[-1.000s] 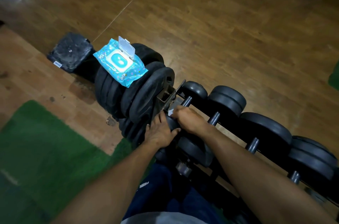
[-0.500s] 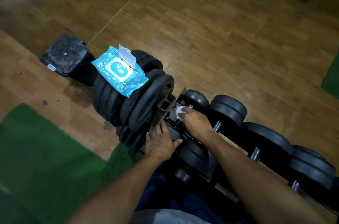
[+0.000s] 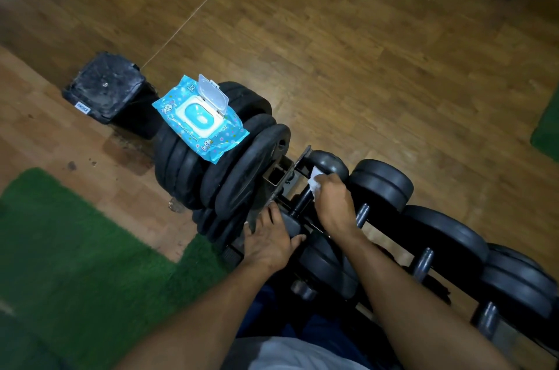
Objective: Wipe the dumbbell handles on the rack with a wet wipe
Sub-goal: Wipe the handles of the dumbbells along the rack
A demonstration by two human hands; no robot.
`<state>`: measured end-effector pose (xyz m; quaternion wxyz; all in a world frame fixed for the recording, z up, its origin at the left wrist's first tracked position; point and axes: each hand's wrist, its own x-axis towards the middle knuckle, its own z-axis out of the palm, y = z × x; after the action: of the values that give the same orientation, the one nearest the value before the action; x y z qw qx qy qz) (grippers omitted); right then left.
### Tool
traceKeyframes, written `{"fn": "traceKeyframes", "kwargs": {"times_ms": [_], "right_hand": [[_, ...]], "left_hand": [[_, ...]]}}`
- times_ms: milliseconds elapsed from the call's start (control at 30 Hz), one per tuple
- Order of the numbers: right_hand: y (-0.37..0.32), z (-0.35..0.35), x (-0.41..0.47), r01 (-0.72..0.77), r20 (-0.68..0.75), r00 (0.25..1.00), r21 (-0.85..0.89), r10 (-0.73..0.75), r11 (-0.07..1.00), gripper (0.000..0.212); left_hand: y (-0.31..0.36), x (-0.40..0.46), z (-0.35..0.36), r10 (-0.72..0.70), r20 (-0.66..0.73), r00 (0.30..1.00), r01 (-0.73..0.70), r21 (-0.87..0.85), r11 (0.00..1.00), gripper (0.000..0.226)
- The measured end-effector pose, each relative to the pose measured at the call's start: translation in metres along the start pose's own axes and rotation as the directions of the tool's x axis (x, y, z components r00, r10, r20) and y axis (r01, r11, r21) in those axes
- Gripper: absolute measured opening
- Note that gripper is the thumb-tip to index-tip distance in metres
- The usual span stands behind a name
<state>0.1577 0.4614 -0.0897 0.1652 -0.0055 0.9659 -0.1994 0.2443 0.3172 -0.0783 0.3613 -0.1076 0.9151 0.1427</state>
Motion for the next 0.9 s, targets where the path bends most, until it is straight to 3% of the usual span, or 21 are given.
{"fn": "traceKeyframes", "kwargs": {"times_ms": [100, 233, 300, 367, 467, 567, 700, 833, 900], "right_hand": [[-0.006, 0.008, -0.005, -0.201, -0.015, 0.978, 0.229, 0.210, 0.952, 0.032], [-0.009, 0.014, -0.007, -0.375, 0.057, 0.922, 0.386, 0.384, 0.843, 0.038], [-0.011, 0.012, -0.003, -0.484, 0.111, 0.864, 0.455, 0.491, 0.748, 0.035], [-0.010, 0.013, 0.003, -0.588, 0.248, 0.792, 0.558, 0.558, 0.586, 0.029], [-0.006, 0.019, 0.008, -0.662, 0.427, 0.731, 0.635, 0.532, 0.399, 0.026], [-0.002, 0.013, 0.004, -0.705, 0.533, 0.699, 0.628, 0.477, 0.330, 0.024], [0.001, 0.007, 0.004, -0.694, 0.591, 0.720, 0.618, 0.364, 0.368, 0.027], [-0.002, 0.003, 0.018, -0.672, 0.558, 0.688, 0.731, 0.464, 0.119, 0.024], [-0.003, 0.005, 0.020, -0.685, 0.551, 0.672, 0.716, 0.494, 0.133, 0.025]], "left_hand": [[0.001, 0.001, 0.000, 0.000, -0.001, 1.000, 0.000, 0.014, 1.000, 0.110], [-0.001, 0.003, -0.003, 0.001, 0.013, 1.000, -0.001, 0.015, 1.000, 0.110], [-0.001, 0.003, -0.003, 0.004, 0.024, 1.000, -0.004, 0.018, 1.000, 0.110], [-0.002, 0.004, -0.003, 0.005, 0.027, 1.000, -0.005, 0.014, 1.000, 0.110], [-0.003, 0.005, -0.003, 0.011, 0.030, 0.999, -0.011, 0.017, 1.000, 0.109], [-0.003, 0.005, -0.005, 0.015, 0.044, 0.999, -0.016, 0.017, 1.000, 0.110], [-0.004, 0.007, -0.007, 0.016, 0.072, 0.997, -0.017, 0.022, 1.000, 0.112], [-0.006, 0.009, -0.011, 0.013, 0.089, 0.996, -0.014, 0.013, 1.000, 0.112], [-0.006, 0.009, -0.011, 0.016, 0.088, 0.996, -0.017, 0.011, 1.000, 0.112]]}}
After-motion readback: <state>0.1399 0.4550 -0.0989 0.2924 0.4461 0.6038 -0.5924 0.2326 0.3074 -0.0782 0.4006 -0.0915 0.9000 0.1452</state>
